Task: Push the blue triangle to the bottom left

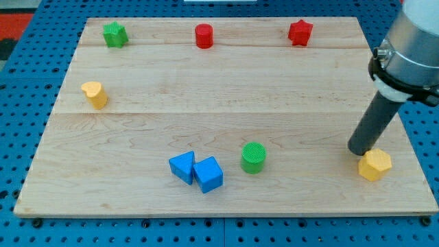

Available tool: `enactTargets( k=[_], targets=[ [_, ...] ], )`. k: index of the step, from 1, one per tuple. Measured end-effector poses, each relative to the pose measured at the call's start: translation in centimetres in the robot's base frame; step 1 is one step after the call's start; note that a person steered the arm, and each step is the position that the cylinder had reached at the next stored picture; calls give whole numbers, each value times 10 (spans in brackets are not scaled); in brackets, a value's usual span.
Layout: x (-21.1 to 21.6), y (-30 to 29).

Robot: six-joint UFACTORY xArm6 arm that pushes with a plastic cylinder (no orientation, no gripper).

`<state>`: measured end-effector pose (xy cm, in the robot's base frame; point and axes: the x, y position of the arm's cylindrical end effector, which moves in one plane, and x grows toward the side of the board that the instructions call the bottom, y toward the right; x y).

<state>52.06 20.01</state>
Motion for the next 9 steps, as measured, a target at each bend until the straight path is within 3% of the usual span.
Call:
enactTargets(
  k=[1,2,3,5,6,8,9],
  targets=[
    [-5,-36],
    [-57,-83],
    [-65,-201],
    [18,-408],
    [86,-365],
    [94,-247],
    [81,-229]
  ],
)
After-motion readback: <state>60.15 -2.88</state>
